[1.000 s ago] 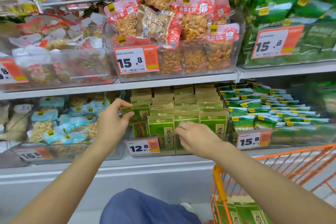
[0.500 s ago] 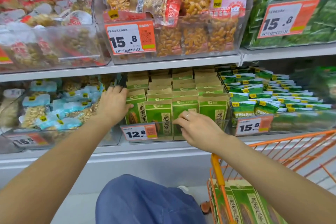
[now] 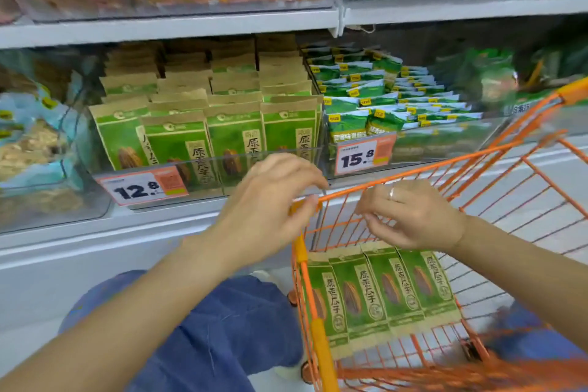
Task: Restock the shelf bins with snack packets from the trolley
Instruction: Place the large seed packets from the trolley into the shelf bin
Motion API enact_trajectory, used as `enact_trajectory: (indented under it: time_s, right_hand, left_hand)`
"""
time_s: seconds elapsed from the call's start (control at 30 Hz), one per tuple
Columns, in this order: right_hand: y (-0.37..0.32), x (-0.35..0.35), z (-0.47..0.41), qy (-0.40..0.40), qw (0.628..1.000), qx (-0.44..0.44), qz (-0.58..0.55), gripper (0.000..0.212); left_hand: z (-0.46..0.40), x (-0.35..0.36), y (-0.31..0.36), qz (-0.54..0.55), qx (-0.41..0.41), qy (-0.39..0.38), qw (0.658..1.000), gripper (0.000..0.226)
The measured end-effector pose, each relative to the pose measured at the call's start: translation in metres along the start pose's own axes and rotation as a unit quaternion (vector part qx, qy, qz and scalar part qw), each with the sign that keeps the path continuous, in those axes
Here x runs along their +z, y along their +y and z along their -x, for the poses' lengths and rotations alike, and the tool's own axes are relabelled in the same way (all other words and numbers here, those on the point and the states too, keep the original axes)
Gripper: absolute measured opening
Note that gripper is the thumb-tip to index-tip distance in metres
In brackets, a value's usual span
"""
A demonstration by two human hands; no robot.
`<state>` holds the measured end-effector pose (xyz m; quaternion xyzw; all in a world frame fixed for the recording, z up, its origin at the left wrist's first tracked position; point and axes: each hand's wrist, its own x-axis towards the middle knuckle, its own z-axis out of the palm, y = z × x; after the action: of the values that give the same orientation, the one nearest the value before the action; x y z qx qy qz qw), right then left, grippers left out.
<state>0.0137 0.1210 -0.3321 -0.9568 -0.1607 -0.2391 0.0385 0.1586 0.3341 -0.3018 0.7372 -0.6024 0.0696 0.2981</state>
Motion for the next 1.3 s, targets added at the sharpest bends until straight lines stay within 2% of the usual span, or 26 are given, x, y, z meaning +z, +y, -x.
enact_trajectory:
  time_s: [0.07,0.13,0.23,0.3,0.4,0.5,0.63,0.77,0.87,0.93,1.03,1.17,1.23,1.3]
  right_hand:
    - [0.000,0.001,0.013,-0.054,0.998,-0.009,0.015,0.018]
    - [-0.004,0.013,0.022,-0.177,0.984,0.007,0.031,0.019]
    - [-0.004,0.046,0.033,-0.406,0.904,0.131,0.013,0.033]
    - [-0.006,0.064,0.035,-0.481,0.853,0.193,-0.059,0.044]
    - [-0.012,0.089,0.026,-0.490,0.835,0.218,-0.125,0.056]
    - [-0.028,0.111,0.016,-0.465,0.823,0.262,-0.194,0.067]
    - [-0.040,0.120,0.013,-0.458,0.835,0.262,-0.154,0.089]
    - [-0.036,0.117,0.011,-0.459,0.844,0.257,-0.110,0.094]
    - [-0.038,0.115,0.015,-0.465,0.831,0.271,-0.139,0.094]
    - [-0.039,0.113,0.018,-0.450,0.812,0.315,-0.198,0.100]
    - [-0.039,0.109,0.015,-0.417,0.784,0.372,-0.270,0.094]
    - [-0.041,0.105,0.016,-0.428,0.797,0.352,-0.242,0.085]
    - [-0.038,0.106,0.020,-0.419,0.791,0.364,-0.256,0.080]
    - [-0.032,0.104,0.023,-0.412,0.774,0.388,-0.285,0.060]
  left_hand:
    - [-0.010,0.026,0.010,0.002,-0.029,-0.076,0.997,0.031]
    - [-0.016,0.043,0.017,0.011,-0.078,-0.140,0.987,0.032]
    - [-0.015,0.054,0.020,0.004,-0.108,-0.142,0.984,0.028]
    - [-0.015,0.055,0.019,0.003,-0.111,-0.138,0.984,0.027]
    - [-0.013,0.055,0.018,0.010,-0.119,-0.136,0.983,0.028]
    - [-0.012,0.055,0.017,0.022,-0.135,-0.136,0.981,0.028]
    - [-0.013,0.052,0.014,0.020,-0.151,-0.141,0.978,0.028]
    - [-0.012,0.052,0.015,0.020,-0.155,-0.141,0.978,0.029]
    - [-0.013,0.052,0.015,0.019,-0.154,-0.141,0.978,0.029]
    - [-0.012,0.053,0.016,0.019,-0.150,-0.140,0.979,0.029]
    - [-0.012,0.055,0.017,0.017,-0.148,-0.137,0.979,0.030]
    - [-0.013,0.057,0.020,0.027,-0.143,-0.135,0.980,0.030]
    - [-0.013,0.057,0.021,0.027,-0.143,-0.134,0.980,0.030]
    - [-0.013,0.058,0.020,0.027,-0.144,-0.133,0.980,0.031]
